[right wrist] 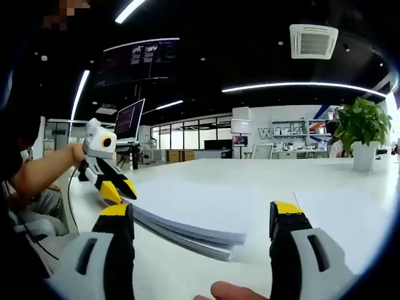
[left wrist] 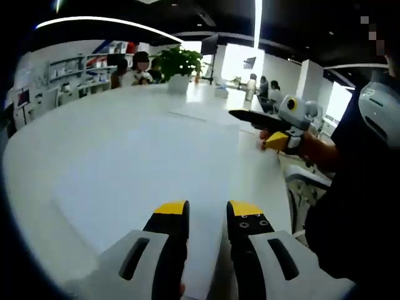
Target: Grasp the top corner of one sheet in the document stack and pull a single sheet out from the document stack, separating that one sheet from the rest and lifting it clear until the single sheet is fully removed from the stack
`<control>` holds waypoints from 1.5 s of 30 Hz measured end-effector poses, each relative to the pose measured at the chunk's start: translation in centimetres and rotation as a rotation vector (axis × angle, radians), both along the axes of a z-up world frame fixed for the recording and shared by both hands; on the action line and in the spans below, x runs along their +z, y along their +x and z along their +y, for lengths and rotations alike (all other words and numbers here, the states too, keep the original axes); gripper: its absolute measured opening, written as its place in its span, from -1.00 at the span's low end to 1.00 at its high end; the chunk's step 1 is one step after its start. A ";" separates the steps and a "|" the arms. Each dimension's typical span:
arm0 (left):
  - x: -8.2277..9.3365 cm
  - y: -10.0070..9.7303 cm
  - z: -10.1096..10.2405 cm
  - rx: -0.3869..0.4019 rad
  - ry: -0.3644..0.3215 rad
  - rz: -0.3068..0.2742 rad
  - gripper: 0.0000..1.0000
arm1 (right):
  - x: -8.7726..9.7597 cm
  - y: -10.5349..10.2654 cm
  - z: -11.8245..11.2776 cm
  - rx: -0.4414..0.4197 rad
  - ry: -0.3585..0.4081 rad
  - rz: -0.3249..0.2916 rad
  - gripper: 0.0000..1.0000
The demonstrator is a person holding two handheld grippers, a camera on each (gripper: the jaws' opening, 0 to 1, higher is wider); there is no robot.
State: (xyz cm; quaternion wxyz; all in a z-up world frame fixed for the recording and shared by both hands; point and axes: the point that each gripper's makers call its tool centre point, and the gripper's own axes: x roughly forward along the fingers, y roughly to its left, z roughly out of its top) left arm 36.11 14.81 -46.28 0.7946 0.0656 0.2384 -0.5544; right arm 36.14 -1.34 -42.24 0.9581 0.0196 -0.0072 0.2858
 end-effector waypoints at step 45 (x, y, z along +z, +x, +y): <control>-0.2 -0.3 -0.1 0.007 0.130 -0.039 -0.46 | 0.6 1.0 -2.6 -0.038 0.191 0.087 0.68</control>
